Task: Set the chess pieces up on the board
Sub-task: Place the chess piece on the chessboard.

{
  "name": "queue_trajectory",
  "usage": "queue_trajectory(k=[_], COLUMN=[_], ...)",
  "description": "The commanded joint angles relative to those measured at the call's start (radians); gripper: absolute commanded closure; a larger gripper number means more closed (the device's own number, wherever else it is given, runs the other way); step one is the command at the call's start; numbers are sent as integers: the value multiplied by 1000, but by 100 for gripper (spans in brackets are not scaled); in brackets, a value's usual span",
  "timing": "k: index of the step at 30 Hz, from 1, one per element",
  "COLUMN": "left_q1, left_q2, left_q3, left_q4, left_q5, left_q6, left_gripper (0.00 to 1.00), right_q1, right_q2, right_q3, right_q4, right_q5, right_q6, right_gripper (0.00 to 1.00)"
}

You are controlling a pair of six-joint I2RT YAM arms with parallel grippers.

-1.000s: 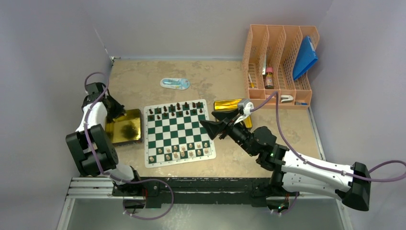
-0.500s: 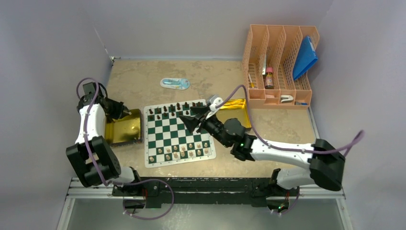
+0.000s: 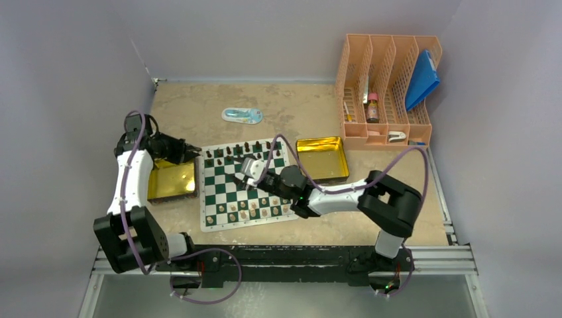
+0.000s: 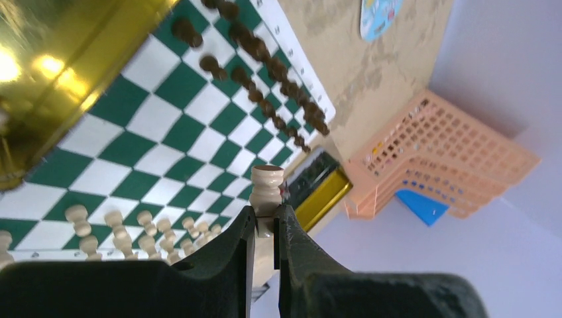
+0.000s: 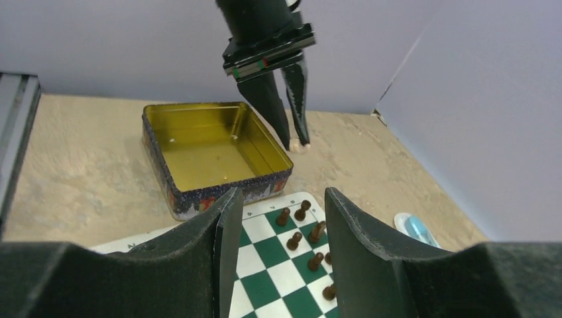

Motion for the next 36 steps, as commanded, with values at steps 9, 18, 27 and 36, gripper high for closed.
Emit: queue_trajectory(k=[9,18,27,36], left_q1=[-91,-118,-128,-143], left_q2=[-180,-225,-246,-241], left_q3=[-85,-91,-76,-62], left_q4=[10,-25,-55,-51], left_q5=[125,143,145,144], left_q6=[-80,-96,-90,-86], left_gripper=[100,100,100,100], right_q1=[-2,-3,-3,-3], right_q2=[195,259,282,304], right_q3=[193,247,271,303], right_q4=[115,96,103,74], right_q5=[-45,0,33,57], right_q6=[-265,-294,-288,-287], right_gripper=[52,59,74,82])
